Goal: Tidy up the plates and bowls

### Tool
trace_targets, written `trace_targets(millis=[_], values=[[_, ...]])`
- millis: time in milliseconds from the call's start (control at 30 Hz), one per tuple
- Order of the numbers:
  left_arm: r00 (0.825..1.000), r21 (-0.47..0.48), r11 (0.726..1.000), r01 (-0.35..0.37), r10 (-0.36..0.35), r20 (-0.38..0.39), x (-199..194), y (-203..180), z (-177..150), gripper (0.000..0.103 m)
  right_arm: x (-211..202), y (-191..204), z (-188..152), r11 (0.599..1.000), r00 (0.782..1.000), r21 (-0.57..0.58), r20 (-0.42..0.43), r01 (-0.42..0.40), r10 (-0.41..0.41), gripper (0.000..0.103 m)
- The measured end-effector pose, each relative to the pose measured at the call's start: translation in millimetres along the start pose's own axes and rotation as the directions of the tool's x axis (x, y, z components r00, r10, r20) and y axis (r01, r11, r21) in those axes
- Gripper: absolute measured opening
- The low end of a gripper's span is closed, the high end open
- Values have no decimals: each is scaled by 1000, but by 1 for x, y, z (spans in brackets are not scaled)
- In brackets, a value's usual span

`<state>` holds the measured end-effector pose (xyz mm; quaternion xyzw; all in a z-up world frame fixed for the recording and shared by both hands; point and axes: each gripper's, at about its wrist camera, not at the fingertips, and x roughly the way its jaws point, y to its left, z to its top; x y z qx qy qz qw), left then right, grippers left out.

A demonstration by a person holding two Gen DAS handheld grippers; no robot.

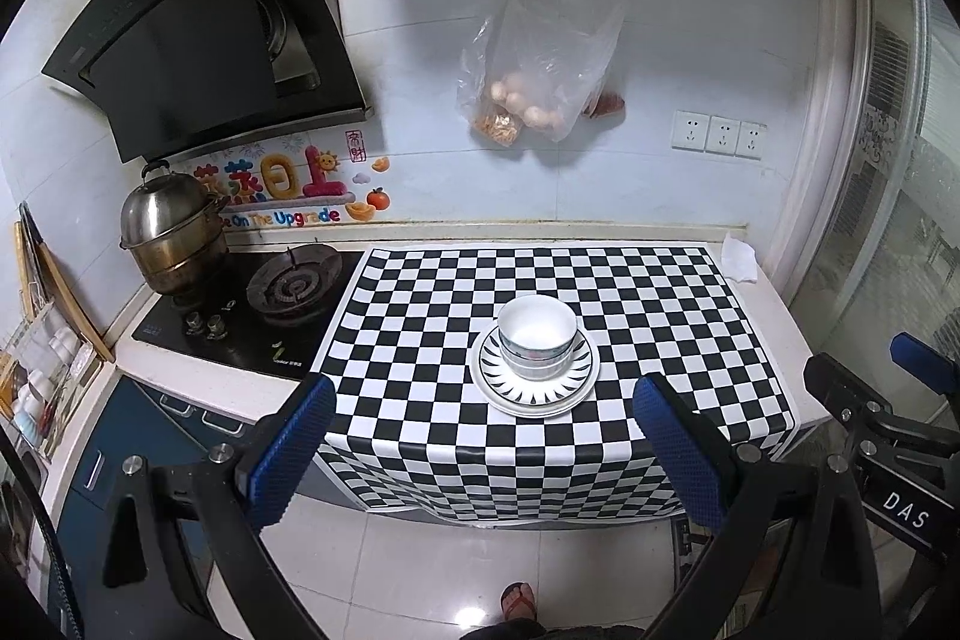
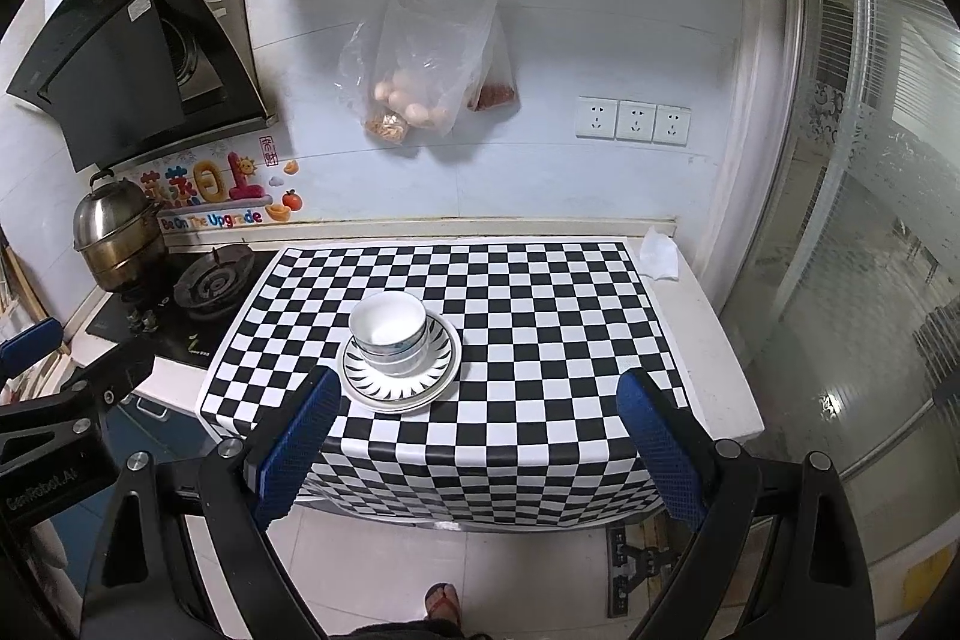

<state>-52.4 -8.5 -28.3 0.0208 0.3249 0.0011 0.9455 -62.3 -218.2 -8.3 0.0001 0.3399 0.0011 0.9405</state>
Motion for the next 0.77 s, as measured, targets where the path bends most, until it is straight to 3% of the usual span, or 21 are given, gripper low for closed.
trace_targets(millis=[767], values=[[1000,5,1000,-20,20,-4,-1,-5,-11,102,5,-1,-8,1000,1000,-1,-24,-5,5,95]])
